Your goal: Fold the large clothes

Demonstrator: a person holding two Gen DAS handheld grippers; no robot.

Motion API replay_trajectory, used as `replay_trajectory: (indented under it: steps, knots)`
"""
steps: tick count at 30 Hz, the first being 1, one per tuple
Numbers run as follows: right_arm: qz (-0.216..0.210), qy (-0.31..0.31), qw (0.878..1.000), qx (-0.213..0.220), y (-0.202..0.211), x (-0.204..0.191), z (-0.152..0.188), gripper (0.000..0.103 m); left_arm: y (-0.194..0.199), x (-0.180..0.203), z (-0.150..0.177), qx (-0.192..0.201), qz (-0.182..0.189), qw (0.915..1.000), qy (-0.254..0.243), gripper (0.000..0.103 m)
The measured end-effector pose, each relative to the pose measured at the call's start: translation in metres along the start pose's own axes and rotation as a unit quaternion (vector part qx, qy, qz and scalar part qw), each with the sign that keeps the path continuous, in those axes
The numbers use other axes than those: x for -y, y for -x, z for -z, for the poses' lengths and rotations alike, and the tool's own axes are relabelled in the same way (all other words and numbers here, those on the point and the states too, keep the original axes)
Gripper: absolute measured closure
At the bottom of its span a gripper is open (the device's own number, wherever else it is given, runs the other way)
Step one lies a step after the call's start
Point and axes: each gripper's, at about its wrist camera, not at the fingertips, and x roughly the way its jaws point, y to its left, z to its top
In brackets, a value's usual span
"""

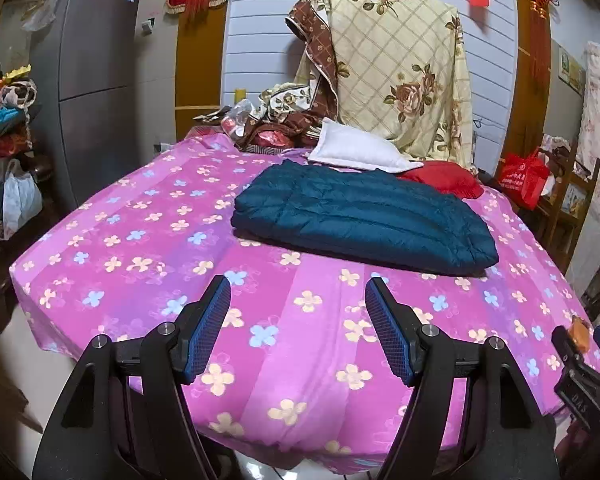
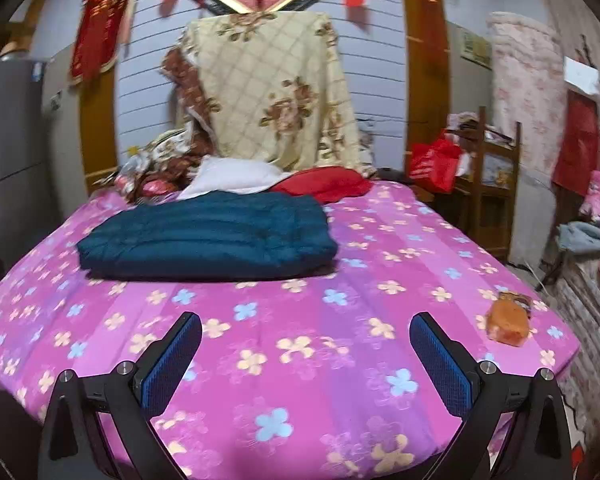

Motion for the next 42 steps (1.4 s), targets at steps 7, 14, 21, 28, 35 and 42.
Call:
replay_trajectory:
  steps: [7, 14, 21, 28, 35, 42]
  knots:
    - [-0.015, 0.012, 0.999, -0.028, -0.008, -0.013, 0.009, 0.000, -0.014, -0.005, 0.004, -0.036, 0.005, 0.9993, 0.001, 0.033]
    - [-0.021, -0.031, 0.995, -0.095, -0.034, 0.002, 0.018, 0.000, -0.033, 0.003, 0.012, -0.080, 0.002, 0.9967, -0.014, 0.033]
    - [-0.016, -0.041, 0.992, -0.118, -0.043, 0.007, 0.023, 0.000, -0.039, 0.006, 0.013, -0.099, 0.000, 0.9948, -0.022, 0.033]
    - [-0.026, -0.036, 0.991, -0.126, -0.046, 0.003, 0.025, 0.000, -0.048, 0.002, 0.015, -0.120, 0.004, 0.9926, -0.018, 0.033]
    - [-0.035, -0.030, 0.990, -0.135, -0.051, -0.001, 0.028, 0.000, -0.057, -0.001, 0.019, -0.139, 0.013, 0.9901, -0.011, 0.033]
    - [-0.038, -0.028, 0.988, -0.146, -0.061, -0.003, 0.032, 0.000, -0.069, -0.004, 0.022, -0.156, 0.008, 0.9877, -0.011, 0.033]
